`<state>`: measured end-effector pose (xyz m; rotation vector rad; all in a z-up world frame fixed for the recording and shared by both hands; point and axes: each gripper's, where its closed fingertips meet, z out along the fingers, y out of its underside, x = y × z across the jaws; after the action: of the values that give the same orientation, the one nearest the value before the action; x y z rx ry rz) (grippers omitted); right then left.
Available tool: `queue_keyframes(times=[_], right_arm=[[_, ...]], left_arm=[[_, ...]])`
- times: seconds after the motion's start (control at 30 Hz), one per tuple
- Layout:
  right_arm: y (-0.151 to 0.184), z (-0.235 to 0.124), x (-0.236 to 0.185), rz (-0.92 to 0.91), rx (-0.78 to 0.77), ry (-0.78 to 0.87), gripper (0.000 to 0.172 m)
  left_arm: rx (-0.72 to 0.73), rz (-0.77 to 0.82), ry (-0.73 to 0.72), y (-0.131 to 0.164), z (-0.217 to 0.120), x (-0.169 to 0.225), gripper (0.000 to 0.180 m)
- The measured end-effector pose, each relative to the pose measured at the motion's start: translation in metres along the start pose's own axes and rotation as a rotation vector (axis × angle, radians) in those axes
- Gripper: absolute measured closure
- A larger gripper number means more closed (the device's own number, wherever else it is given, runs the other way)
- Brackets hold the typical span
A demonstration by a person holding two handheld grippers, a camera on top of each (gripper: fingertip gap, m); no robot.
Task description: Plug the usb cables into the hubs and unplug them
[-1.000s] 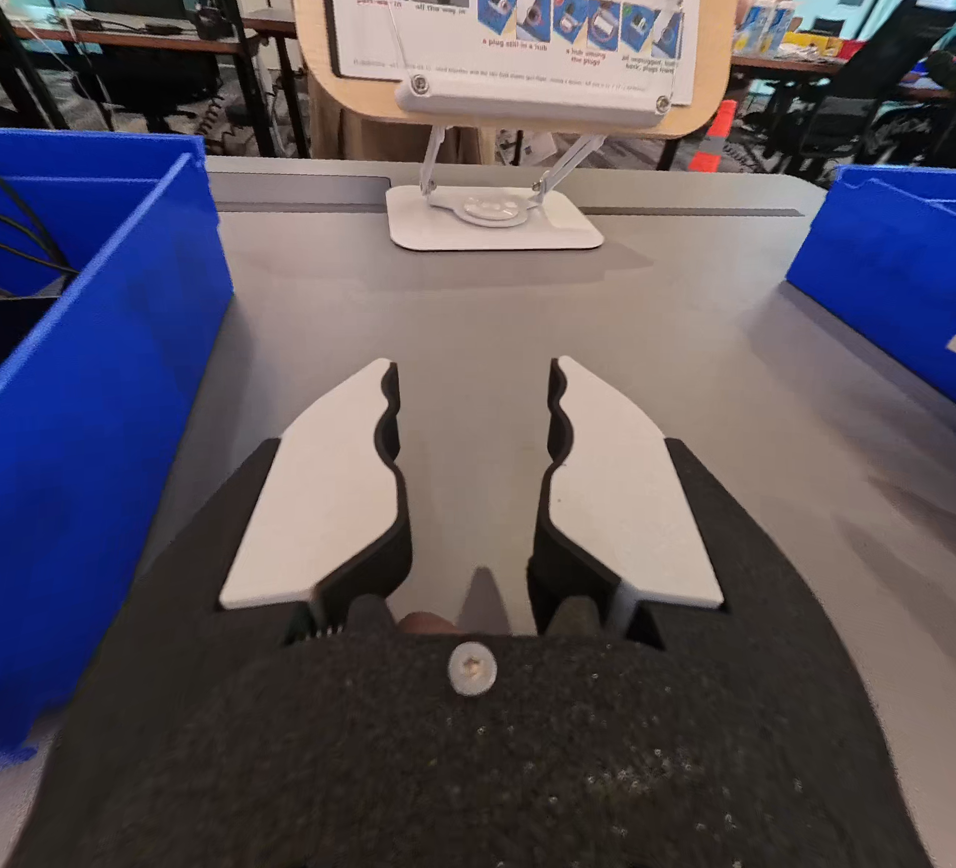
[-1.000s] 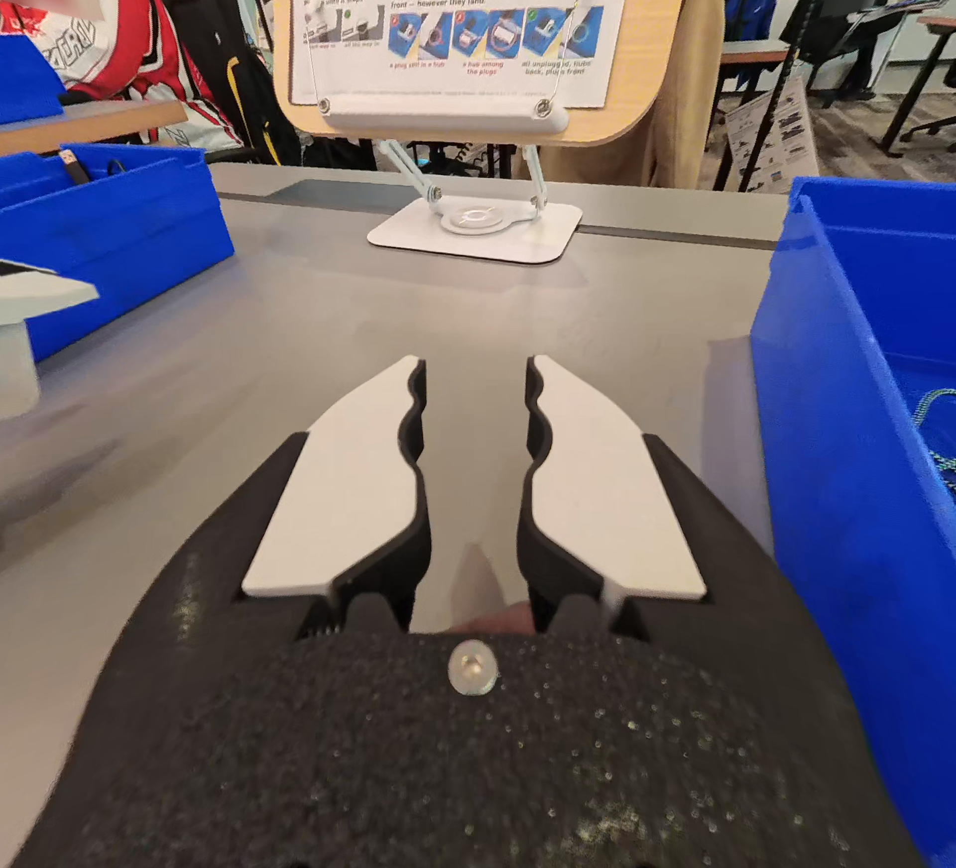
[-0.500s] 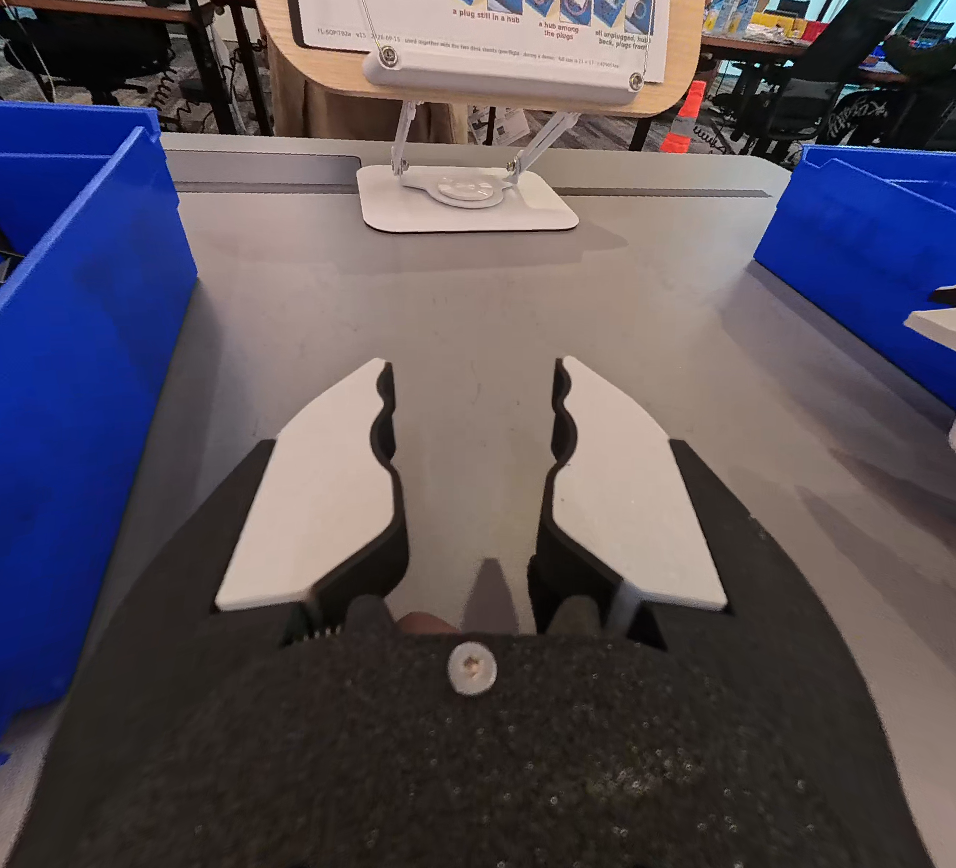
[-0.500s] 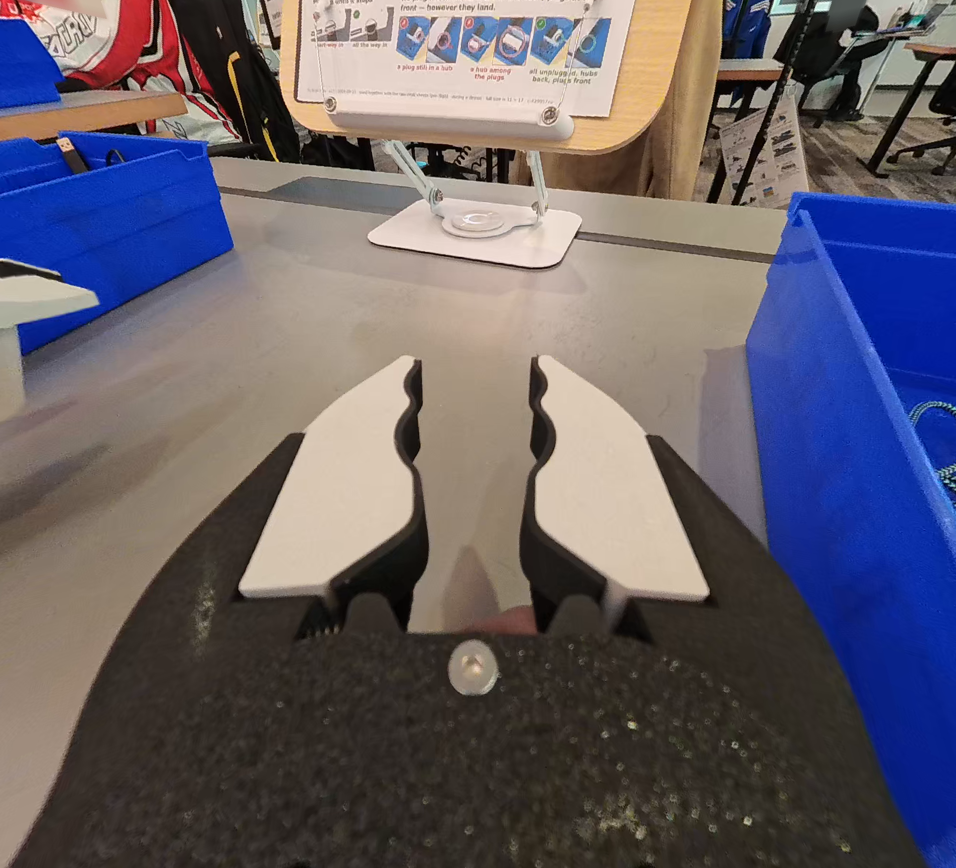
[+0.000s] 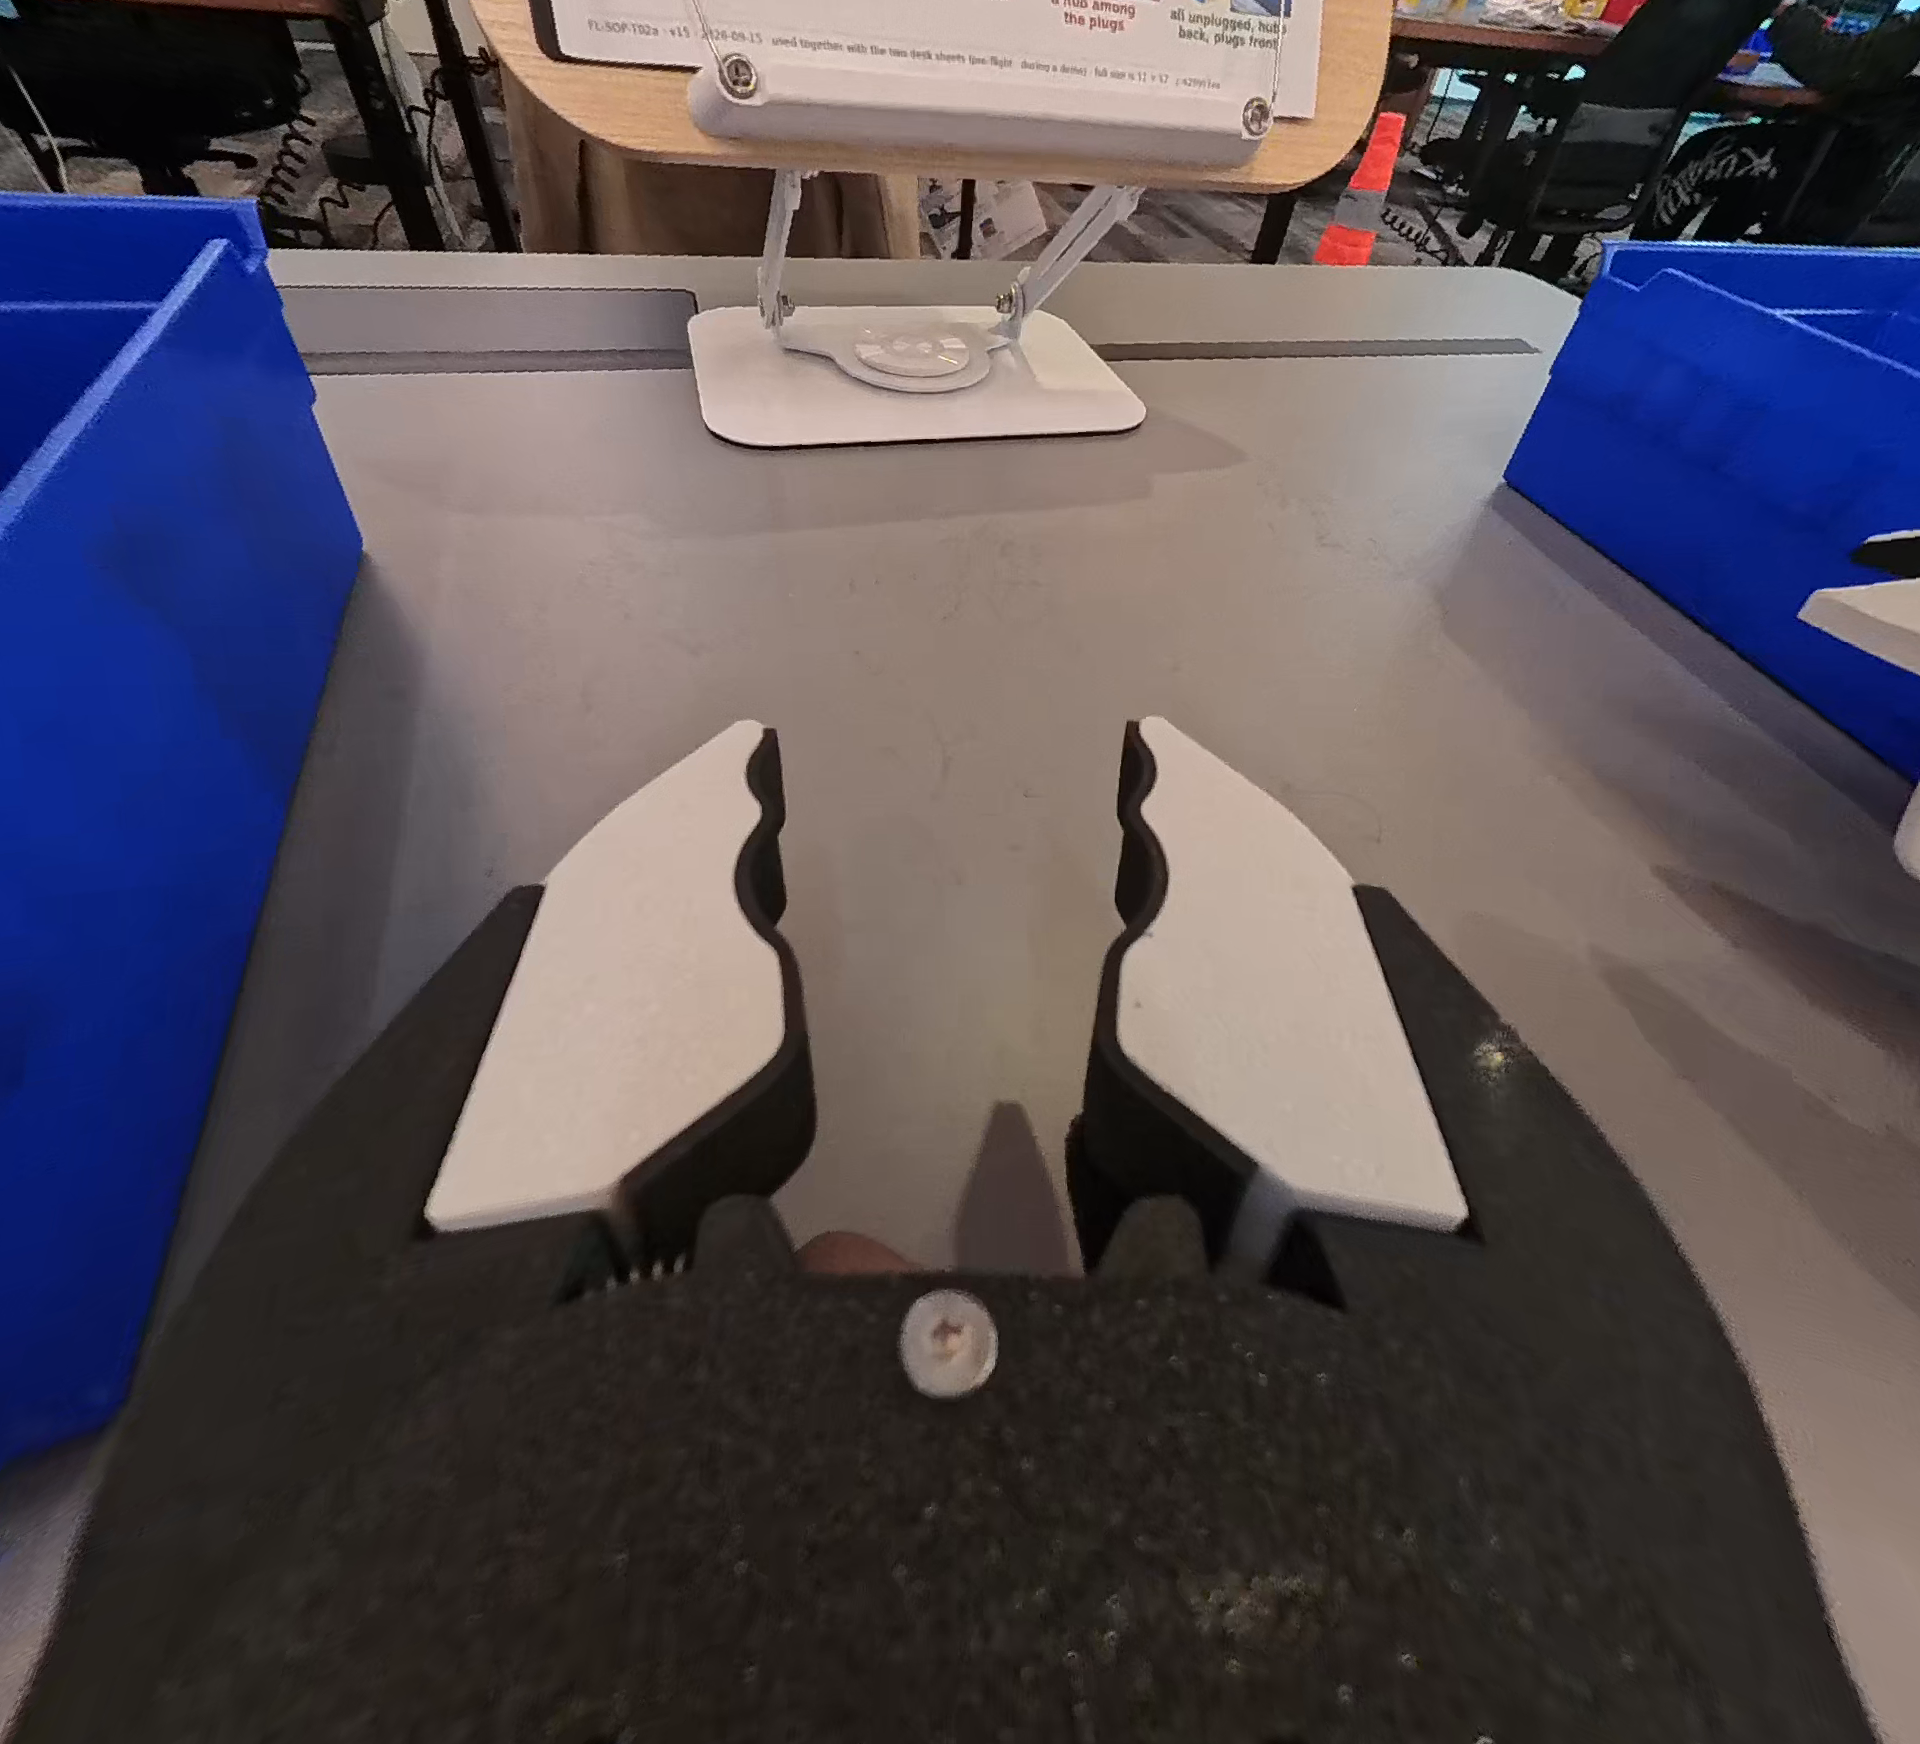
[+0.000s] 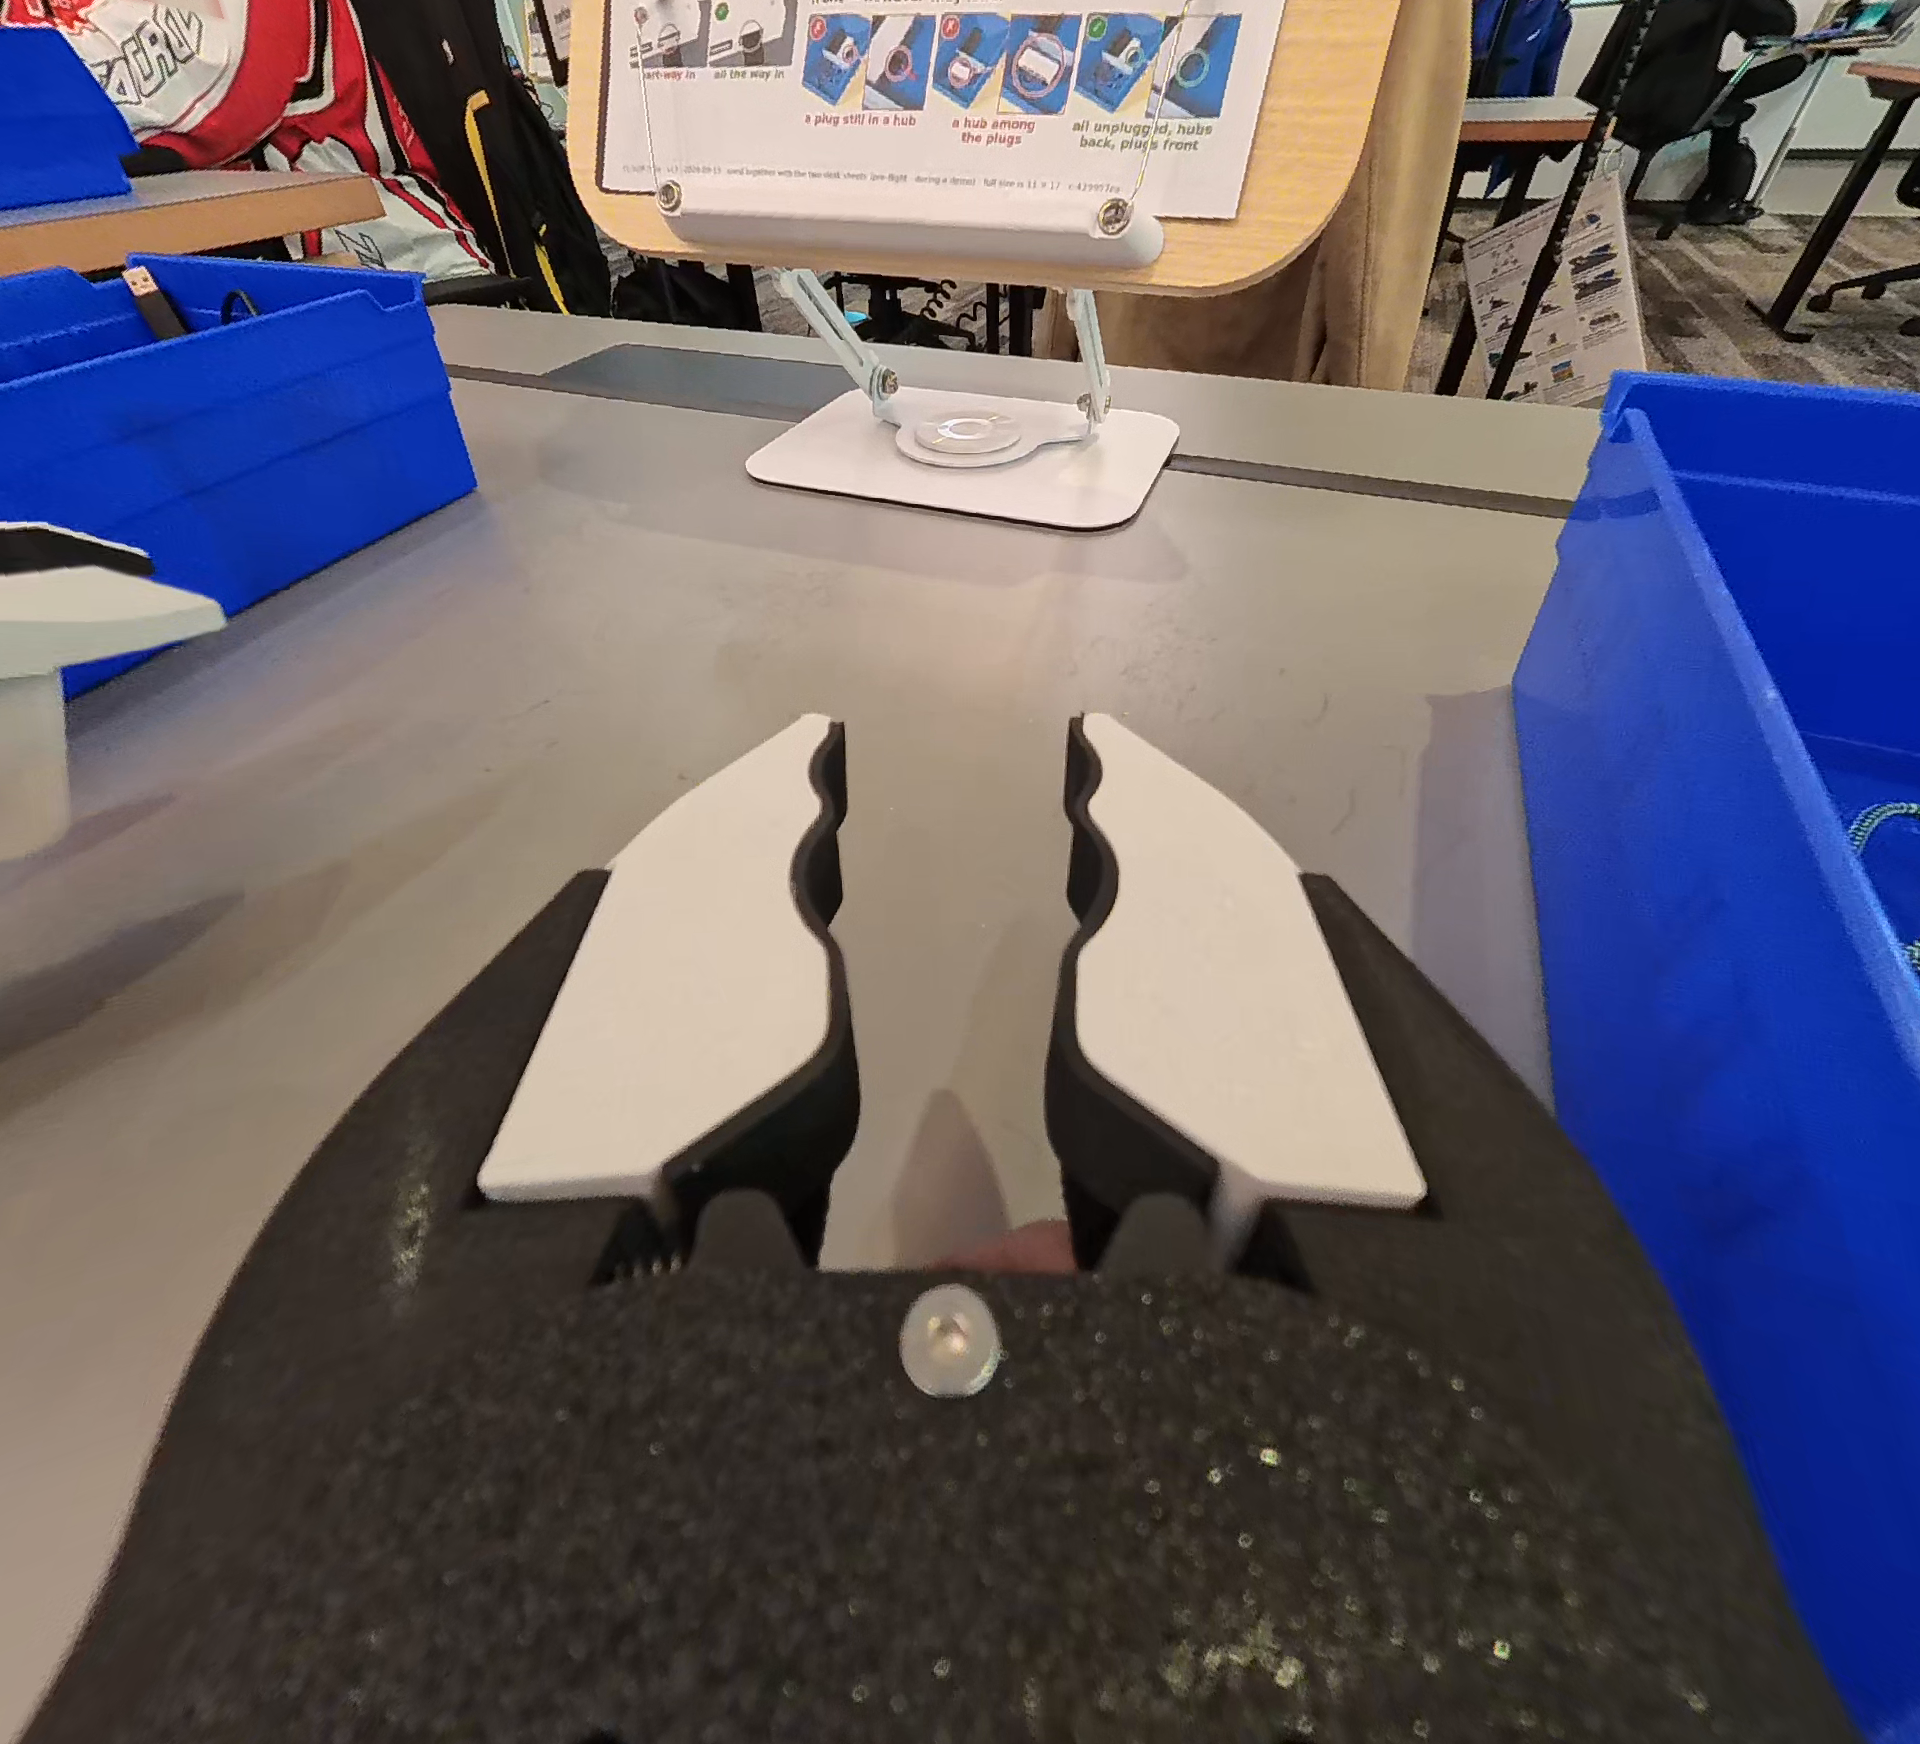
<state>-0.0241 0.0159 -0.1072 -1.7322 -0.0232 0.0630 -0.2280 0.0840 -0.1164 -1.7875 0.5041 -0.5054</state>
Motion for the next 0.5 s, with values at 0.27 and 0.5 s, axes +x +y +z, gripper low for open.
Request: queue_keyframes(times=[0.27,0.5], right_arm=[[-0.002,-0.002,-0.002,-0.022,0.02,0.0,0.132],[0.002,0.003,-0.017,-0.094,-0.019,-0.047,0.131]], left_arm=[[0.02,0.127,0.06,-0.032,-0.025,-0.002,0.123],[-0.319,0.559,0.079,-0.131,-0.027,-0.12,0.13]])
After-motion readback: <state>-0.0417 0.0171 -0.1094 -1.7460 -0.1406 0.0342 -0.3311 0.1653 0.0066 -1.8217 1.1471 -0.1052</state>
